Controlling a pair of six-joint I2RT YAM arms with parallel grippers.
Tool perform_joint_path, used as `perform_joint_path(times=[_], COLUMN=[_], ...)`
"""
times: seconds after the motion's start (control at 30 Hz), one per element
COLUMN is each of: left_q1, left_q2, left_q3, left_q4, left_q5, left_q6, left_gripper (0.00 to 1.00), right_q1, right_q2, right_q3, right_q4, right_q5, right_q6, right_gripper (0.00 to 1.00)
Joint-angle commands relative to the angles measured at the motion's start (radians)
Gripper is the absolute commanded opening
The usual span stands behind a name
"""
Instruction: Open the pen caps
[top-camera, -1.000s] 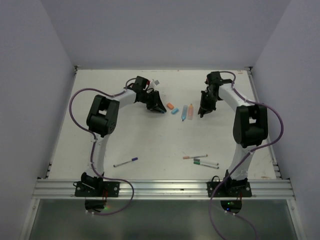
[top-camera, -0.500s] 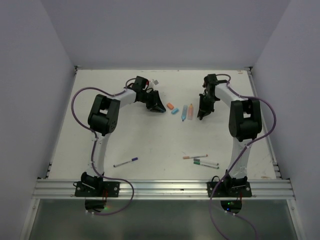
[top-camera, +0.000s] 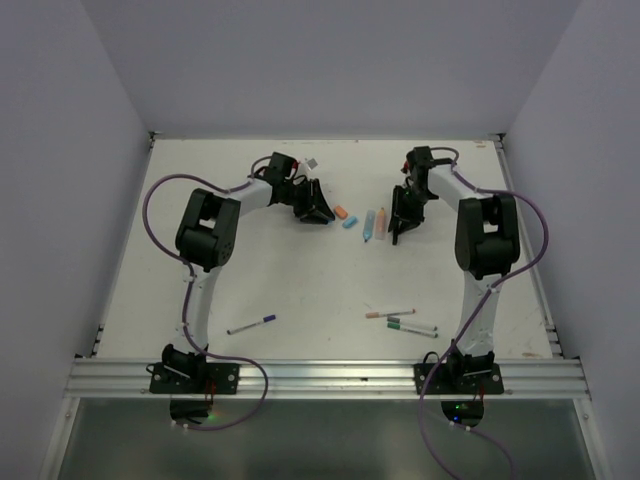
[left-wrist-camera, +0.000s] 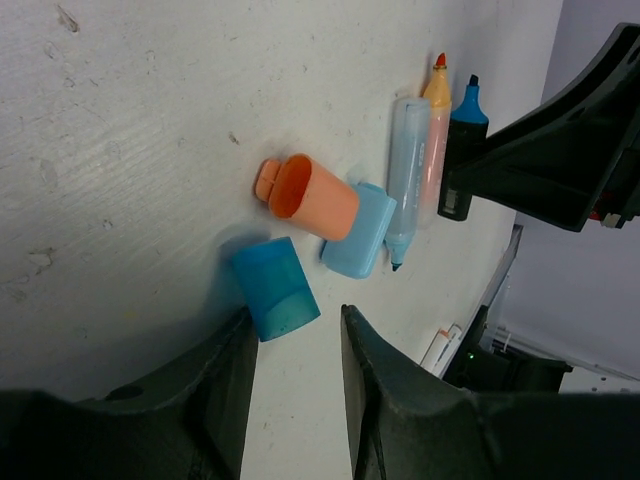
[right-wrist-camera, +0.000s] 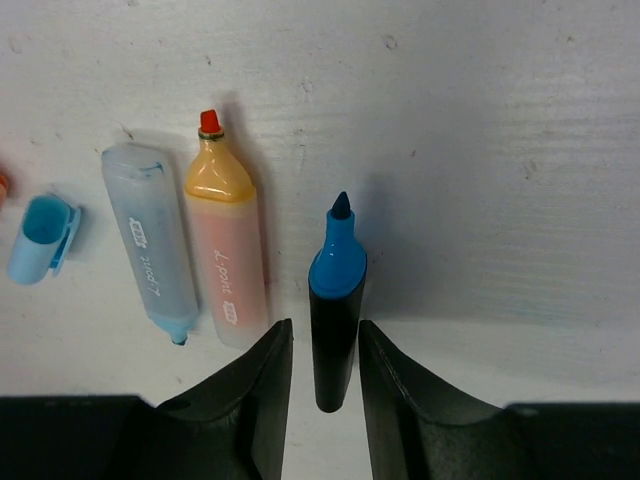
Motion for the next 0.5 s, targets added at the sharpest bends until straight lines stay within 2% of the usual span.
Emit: perform_joint_path(times=[0.0,0.2,0.47], left_q1=[0.007,0.009,0.020], left_q2=[-0.048,-0.059,-0.115], left_q3=[-0.022,-0.045,-0.094], left_q4=[0.053,0.094,0.082], left_q5=[0.026,0.059,0.018], left_q6=[-0.016,-0.040,-0.030], left_gripper=[0.42,0.46,0.48], right_q1=[0.003,0.003,0.005], right_q2=[0.009,-0.012,-0.112], right_q3=[0.051,0.055,0.082], right_q4=[0.001,0.009,-0.042], right_q5=[-0.032,-0.056,-0.014], right_q6=[-0.016,-0.022,-0.031], right_gripper=[0.37,0.40,0.43])
